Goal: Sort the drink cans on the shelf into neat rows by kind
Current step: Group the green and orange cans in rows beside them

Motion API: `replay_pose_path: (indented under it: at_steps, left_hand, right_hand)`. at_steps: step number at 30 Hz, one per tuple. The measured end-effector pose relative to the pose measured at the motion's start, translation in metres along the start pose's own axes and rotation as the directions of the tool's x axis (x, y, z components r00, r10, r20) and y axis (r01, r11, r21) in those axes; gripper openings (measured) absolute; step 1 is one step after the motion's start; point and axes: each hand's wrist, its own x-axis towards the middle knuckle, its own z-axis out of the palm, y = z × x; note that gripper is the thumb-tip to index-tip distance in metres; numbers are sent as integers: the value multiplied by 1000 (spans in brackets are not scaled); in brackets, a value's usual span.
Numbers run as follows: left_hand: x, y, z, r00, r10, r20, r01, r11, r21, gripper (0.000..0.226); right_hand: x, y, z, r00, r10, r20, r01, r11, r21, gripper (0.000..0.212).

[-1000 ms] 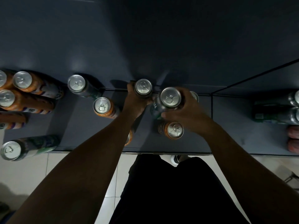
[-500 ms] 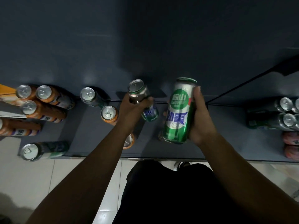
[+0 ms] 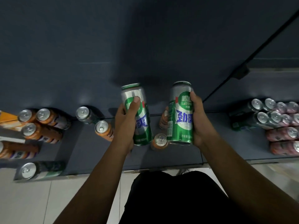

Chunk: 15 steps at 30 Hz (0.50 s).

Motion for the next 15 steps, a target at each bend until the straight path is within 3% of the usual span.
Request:
replay_pose_path:
  at_steps: [4,7,11,15]
  left_hand:
    - [-15,-2,17,995,29,95,-42,990,137,58]
    - [-26,-8,30,983,68,171,-113,957,267,67]
    - [-50,-16,58,958,143,249,-212,937,276,36]
    - [-79,-26,96,941,206,270,-284,913,292,34]
  right_hand:
    - [-28,-10,-4,996,-69,-63,65,995,-70,67]
    - [-52,-17,-9,980,-192,-41,186,975,-124,42]
    - [-75,-27,-34,936,-346,-71,324,921,-216,8]
    - [-101,-39,-73,879,-468,-90,433,864,-258,10]
